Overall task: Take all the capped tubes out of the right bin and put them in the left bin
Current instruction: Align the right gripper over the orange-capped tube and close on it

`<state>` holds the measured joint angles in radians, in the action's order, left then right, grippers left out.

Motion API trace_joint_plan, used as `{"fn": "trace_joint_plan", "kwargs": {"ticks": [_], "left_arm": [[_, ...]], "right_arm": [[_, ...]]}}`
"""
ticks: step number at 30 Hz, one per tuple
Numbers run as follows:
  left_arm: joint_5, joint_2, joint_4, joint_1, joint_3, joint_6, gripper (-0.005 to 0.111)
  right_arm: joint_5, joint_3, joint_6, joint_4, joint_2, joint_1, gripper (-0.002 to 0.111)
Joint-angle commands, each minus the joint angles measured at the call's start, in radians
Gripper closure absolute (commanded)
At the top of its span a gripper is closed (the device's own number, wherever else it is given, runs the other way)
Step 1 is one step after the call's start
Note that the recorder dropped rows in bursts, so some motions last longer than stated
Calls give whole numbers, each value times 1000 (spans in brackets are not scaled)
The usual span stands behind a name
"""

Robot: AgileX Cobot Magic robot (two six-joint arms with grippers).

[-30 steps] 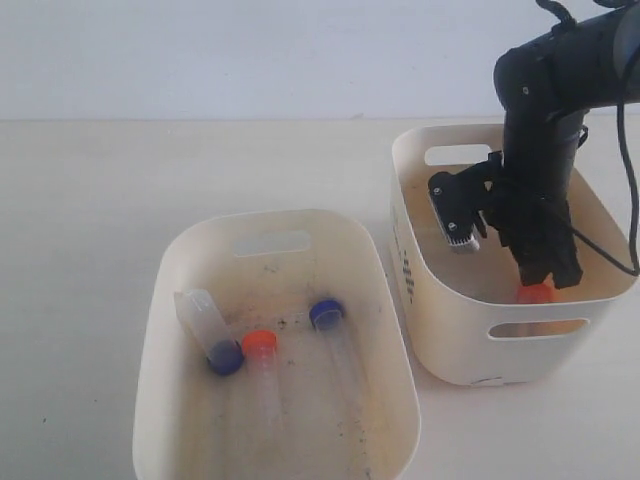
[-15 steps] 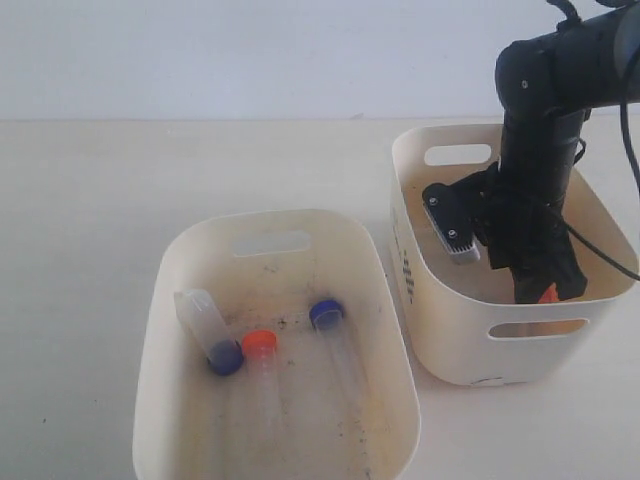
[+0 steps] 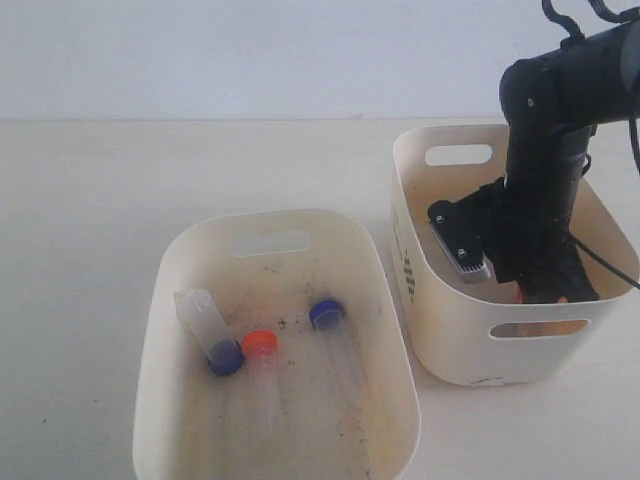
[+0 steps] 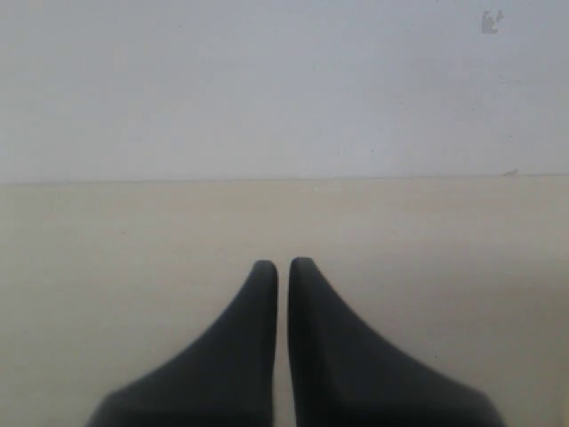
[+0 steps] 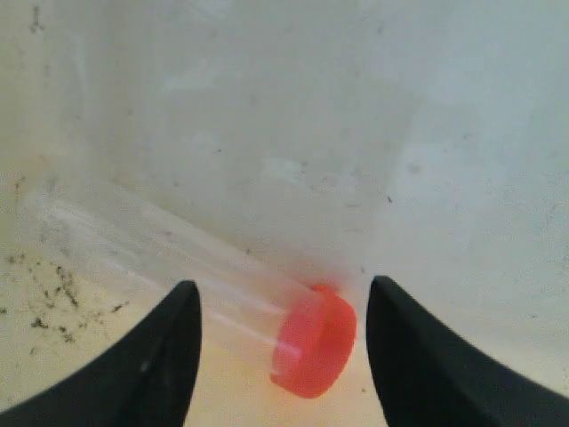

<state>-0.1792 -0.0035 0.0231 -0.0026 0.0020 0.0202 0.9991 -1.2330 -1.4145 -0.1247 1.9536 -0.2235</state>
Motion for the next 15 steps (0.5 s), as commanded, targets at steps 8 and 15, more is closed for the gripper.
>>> {"fn": "trace_joint_plan", "kwargs": {"ticks": [8,15], "left_arm": [[7,4,3,-7,-2,-4,103],[7,4,3,-7,-2,-4,103]], "right_arm": [[-178,70,3,-54,13,4,54],[-434,68,242,-54,11,4,54]]}}
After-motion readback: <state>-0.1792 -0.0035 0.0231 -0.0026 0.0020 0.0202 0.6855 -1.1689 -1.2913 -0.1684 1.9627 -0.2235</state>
